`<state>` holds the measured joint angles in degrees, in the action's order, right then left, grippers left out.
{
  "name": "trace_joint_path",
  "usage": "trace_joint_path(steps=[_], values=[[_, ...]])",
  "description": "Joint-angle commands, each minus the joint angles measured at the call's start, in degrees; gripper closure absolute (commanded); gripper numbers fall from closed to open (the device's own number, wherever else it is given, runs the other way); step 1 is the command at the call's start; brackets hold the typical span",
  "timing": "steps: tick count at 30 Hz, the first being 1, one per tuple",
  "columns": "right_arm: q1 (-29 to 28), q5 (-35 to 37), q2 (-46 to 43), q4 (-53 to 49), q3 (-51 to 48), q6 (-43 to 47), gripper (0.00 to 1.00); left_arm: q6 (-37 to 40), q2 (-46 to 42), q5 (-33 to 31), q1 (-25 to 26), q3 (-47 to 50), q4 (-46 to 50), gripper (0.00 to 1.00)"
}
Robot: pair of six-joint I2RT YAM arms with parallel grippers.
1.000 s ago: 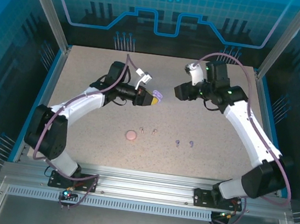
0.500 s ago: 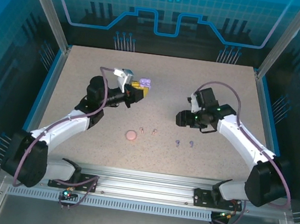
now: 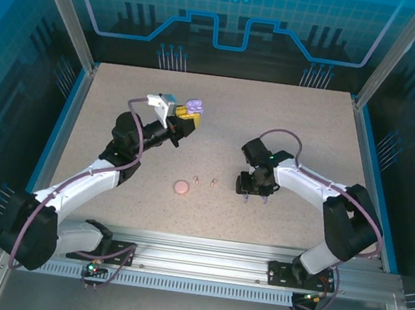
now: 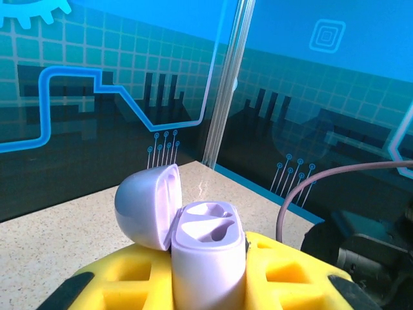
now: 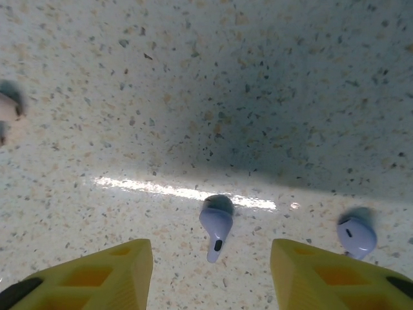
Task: Insert the wireless bluetooth earbuds into the charging case
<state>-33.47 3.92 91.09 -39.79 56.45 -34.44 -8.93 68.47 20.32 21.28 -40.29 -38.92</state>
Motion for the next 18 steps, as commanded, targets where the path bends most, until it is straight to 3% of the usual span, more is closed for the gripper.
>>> trace_joint_path(steps=[1,18], values=[[-1.6,2.8,2.6,-0.1,0.7,-3.3,0.50,1.9,-0.4,-1.2,0.5,0.8,-2.7,1.00],[-4.1,7.2,10.4,-1.0,4.4,-6.2,0.59,2.3,0.2,-1.4,0.5,2.0,-4.7,1.00]])
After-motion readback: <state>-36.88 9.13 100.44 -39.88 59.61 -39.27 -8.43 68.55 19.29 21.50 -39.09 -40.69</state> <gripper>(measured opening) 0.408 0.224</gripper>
